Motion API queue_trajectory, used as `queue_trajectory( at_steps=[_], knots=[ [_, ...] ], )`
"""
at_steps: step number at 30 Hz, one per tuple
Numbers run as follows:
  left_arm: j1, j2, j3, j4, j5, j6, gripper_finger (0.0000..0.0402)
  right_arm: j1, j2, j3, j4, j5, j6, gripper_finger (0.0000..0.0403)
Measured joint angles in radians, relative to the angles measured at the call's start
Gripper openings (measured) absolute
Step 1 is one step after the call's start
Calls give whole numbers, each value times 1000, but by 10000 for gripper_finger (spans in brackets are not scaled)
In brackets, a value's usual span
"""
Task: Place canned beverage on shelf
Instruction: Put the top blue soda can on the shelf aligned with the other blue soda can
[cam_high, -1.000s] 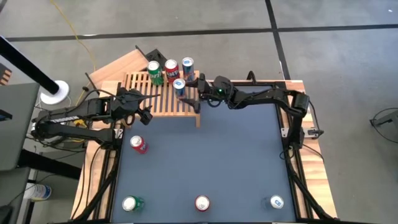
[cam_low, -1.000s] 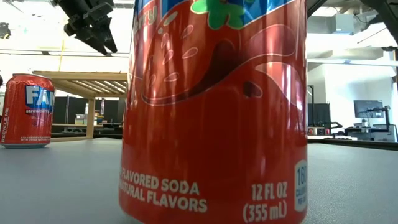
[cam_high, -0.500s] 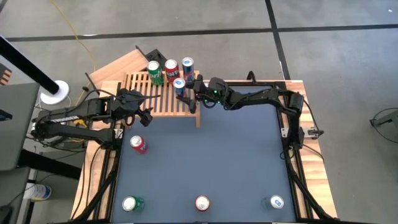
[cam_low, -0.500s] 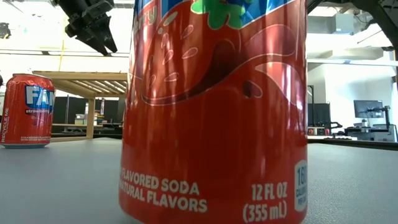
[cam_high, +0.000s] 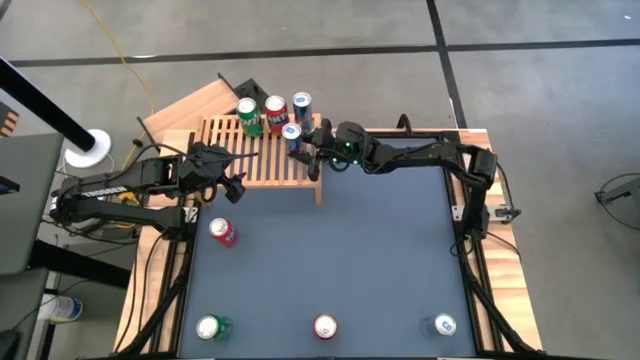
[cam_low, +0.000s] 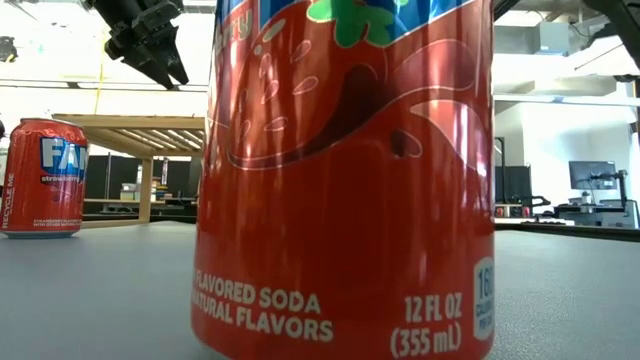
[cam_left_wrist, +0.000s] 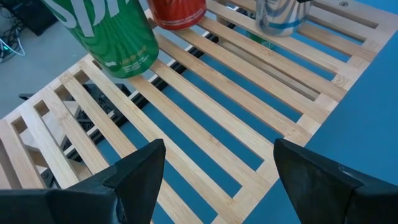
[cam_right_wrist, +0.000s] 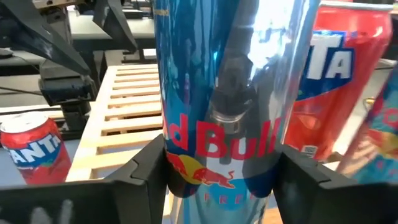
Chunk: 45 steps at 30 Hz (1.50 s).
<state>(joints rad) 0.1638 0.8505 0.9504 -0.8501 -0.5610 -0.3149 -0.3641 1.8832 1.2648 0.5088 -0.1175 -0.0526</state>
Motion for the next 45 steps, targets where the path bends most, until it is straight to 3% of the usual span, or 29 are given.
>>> queue_trajectory(
  at_steps=[6, 11, 14, 22, 25, 36, 45],
  knots=[
    [0, 0, 0, 0, 1, 0, 288, -4, -61, -75, 13, 58, -8, 212],
    [0, 0, 0, 0, 5, 2, 288, -11, -107, -202, 225, 124, 28, 212],
    [0, 0, 0, 0, 5, 1, 288, 0, -99, -232, 300, 222, 35, 211],
    [0, 0, 0, 3, 4, -12, 288, 38, -96, -228, 290, 352, 38, 211],
    [0, 0, 0, 4, 3, -16, 288, 45, -96, -187, 212, 406, 46, 211],
    [0, 0, 0, 5, 4, -22, 288, 50, -95, -109, 77, 411, 106, 211],
    [0, 0, 0, 6, 4, -12, 288, 65, -15, -84, 119, 412, 121, 211]
  ],
)
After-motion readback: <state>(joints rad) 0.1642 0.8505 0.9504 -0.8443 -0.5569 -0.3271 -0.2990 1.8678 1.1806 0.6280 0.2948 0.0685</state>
